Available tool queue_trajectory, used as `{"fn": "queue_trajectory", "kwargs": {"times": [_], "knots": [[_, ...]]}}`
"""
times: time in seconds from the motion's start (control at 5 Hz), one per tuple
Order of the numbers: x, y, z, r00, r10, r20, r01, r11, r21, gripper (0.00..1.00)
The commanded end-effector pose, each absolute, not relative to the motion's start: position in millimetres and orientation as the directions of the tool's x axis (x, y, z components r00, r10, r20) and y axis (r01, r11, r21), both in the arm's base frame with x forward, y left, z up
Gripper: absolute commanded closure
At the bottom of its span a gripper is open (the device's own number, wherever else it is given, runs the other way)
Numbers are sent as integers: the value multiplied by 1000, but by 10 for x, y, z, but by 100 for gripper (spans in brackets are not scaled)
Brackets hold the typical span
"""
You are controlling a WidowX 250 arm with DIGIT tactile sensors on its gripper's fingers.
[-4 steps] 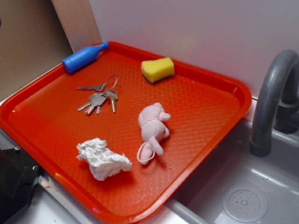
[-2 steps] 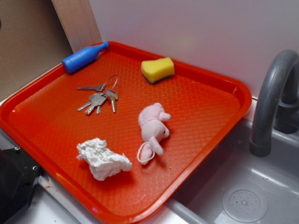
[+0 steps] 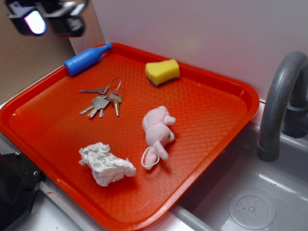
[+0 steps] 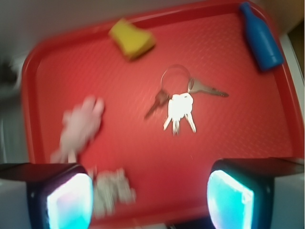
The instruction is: Grab the silver keys.
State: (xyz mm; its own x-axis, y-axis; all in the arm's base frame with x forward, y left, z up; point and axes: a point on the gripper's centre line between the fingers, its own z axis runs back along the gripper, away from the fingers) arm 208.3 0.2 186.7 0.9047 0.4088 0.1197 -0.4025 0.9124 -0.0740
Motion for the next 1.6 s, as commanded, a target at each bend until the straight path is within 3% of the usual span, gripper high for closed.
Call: {"fn": "queue_trajectory", "kwargs": {"times": [0.0,0.2,0.4,0.8,1.0,1.2,1.4], "knots": [[2606,510,1417,604,756,252,-744,649,-160,0],[2730,598,1188,572,763,300,-754,633,-174,0],[2808,662,847,587,766,262,-764,631,-133,0],[2827,624,446,674,713,196,-727,687,0,0],[2823,597,318,686,705,176,-720,694,28,35],[2823,565,222,703,693,160,-707,706,48,100],[2848,554,236,724,675,145,-686,727,42,100]]}}
